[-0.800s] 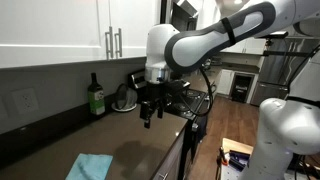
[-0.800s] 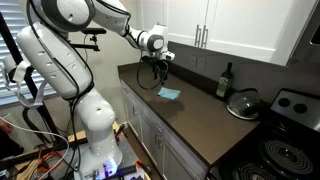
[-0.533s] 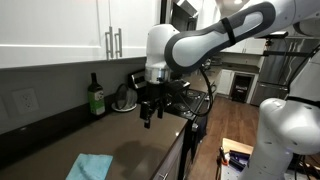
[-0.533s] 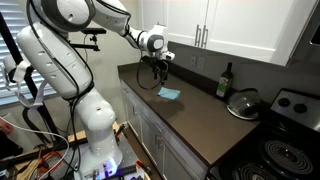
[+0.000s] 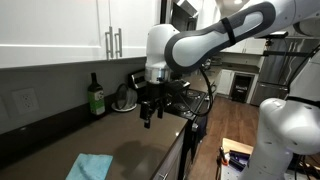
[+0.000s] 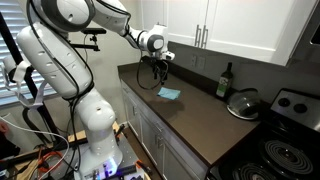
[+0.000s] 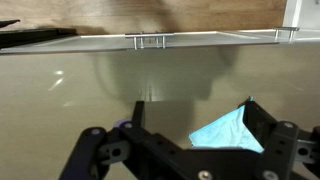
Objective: Use the blue towel to wipe the counter top
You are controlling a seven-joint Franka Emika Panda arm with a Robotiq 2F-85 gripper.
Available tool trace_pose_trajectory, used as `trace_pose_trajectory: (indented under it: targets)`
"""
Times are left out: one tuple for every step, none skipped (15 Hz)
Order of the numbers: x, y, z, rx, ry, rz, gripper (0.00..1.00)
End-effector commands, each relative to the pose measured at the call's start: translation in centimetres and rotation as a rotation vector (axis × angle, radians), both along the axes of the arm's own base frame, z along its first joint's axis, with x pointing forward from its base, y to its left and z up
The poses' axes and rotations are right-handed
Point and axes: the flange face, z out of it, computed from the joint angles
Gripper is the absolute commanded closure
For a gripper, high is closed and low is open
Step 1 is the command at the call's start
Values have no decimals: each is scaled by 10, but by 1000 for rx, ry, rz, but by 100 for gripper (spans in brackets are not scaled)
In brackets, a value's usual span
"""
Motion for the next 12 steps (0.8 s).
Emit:
trace_pose_trajectory:
  targets:
    - [7,8,-5,-13,7,20,0]
    - [10,13,-8,-21,12,33,0]
    - [13,18,-12,-29,17,46,0]
    - [18,24,-17,-36,25,62,0]
    - [23,31,-21,-44,30,81,0]
    - [28,38,-26,-54,35,101,0]
    - [33,44,-30,-62,39,121,0]
    - [37,50,-36,-68,39,138,0]
    - [42,56,-41,-74,35,153,0]
    - [49,60,-46,-78,26,166,0]
    - [55,65,-51,-72,19,174,0]
    - [63,69,-55,-68,6,181,0]
